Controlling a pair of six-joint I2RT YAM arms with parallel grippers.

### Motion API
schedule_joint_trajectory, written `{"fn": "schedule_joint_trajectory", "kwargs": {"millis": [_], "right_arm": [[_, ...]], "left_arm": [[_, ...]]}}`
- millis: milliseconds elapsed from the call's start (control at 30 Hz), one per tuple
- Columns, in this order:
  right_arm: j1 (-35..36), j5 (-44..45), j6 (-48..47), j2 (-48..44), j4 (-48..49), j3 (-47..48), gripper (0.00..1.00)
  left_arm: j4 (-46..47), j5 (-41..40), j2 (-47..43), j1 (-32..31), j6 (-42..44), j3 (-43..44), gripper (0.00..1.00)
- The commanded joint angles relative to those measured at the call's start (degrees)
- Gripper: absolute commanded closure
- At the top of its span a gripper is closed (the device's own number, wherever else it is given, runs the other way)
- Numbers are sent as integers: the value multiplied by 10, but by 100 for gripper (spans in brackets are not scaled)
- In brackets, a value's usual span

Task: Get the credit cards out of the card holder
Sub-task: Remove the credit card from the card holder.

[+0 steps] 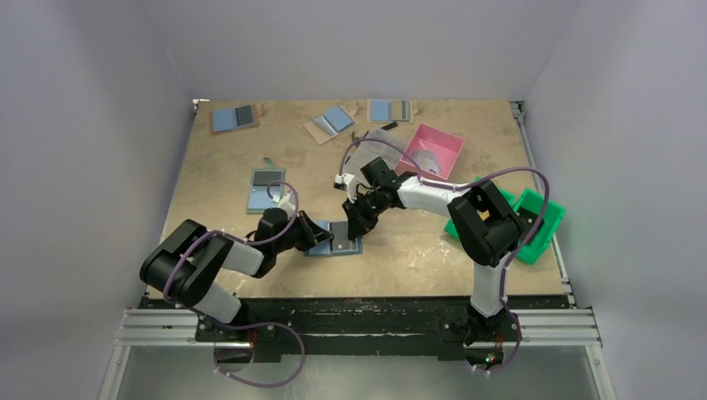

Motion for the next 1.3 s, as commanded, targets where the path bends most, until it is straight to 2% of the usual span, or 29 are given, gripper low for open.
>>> {"fn": "schedule_joint_trajectory", "kwargs": {"millis": [0, 133, 333, 533, 867, 933, 1067, 1267], "right_arm": [[2, 111, -11, 43, 11, -6, 82], [1, 112, -15, 48, 4, -4, 76], [1, 101, -24, 54, -14, 1, 75], [1, 34, -34, 37, -27, 8, 63], [1, 26, -37, 41, -27, 6, 62], [1, 26, -37, 43, -27, 6, 62], [2, 28, -37, 45, -27, 5, 62], [2, 35, -34, 53, -28, 8, 70]], "left_arm": [[3, 21, -20, 20, 13, -37, 100], [19, 42, -33, 38, 12, -57, 100], [26, 64, -48, 55, 12, -73, 100], [48, 71, -46, 58, 1, -87, 100], [56, 68, -54, 61, -16, -98, 100], [68, 72, -48, 61, -24, -98, 86], [84, 73, -35, 61, -36, -98, 72], [123, 74, -13, 61, -60, -105, 66]]}}
